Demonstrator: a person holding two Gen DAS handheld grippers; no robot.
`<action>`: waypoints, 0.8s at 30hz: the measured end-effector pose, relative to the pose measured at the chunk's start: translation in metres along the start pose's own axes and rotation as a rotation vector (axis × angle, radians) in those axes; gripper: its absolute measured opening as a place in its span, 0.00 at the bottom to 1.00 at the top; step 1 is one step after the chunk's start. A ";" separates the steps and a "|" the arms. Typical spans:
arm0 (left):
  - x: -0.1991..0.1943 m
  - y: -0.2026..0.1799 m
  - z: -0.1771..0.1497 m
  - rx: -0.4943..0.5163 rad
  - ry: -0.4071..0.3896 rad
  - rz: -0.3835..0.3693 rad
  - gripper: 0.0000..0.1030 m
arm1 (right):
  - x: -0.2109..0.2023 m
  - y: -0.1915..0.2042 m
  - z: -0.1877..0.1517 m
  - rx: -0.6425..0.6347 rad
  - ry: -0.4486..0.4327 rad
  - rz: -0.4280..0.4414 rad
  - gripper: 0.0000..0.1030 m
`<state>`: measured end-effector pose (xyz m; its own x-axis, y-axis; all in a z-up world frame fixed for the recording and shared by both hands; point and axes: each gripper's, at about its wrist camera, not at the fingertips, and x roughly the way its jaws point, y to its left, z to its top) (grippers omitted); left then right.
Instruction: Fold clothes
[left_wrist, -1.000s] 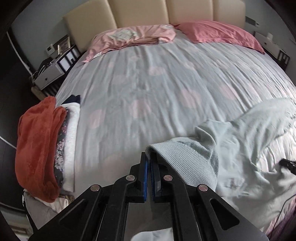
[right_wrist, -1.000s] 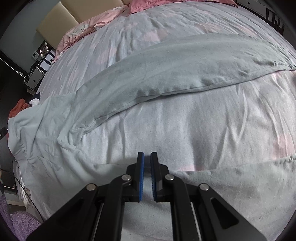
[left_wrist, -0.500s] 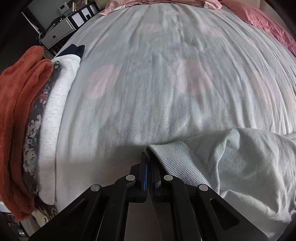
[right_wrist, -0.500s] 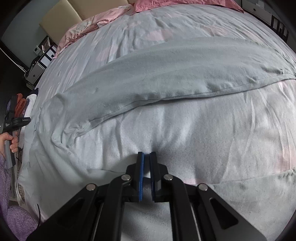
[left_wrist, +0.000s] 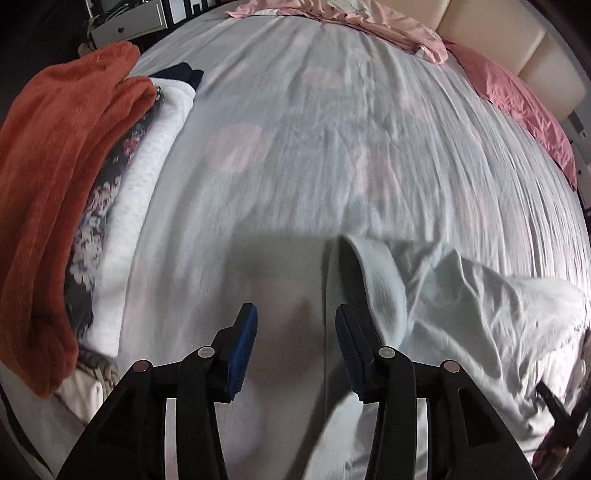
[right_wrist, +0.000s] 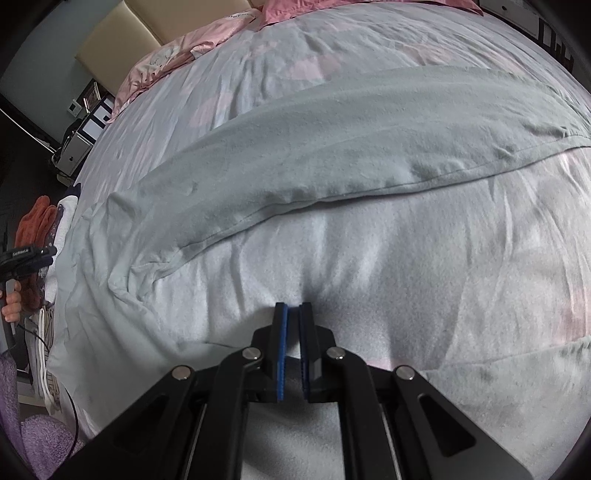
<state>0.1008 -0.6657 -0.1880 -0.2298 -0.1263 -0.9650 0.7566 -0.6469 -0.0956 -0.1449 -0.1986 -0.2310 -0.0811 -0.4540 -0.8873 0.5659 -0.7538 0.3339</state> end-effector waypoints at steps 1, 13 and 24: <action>-0.002 0.002 -0.011 0.002 0.027 -0.004 0.45 | -0.001 0.000 0.000 0.003 0.000 0.000 0.06; -0.021 0.047 -0.124 -0.251 0.308 -0.220 0.55 | -0.024 0.008 -0.019 -0.021 -0.033 -0.041 0.08; 0.003 0.057 -0.163 -0.675 0.318 -0.393 0.51 | -0.063 0.011 -0.044 -0.049 -0.124 -0.091 0.08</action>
<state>0.2431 -0.5809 -0.2363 -0.4459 0.2973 -0.8442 0.8845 0.0019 -0.4665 -0.0971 -0.1568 -0.1852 -0.2328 -0.4426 -0.8660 0.5910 -0.7716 0.2354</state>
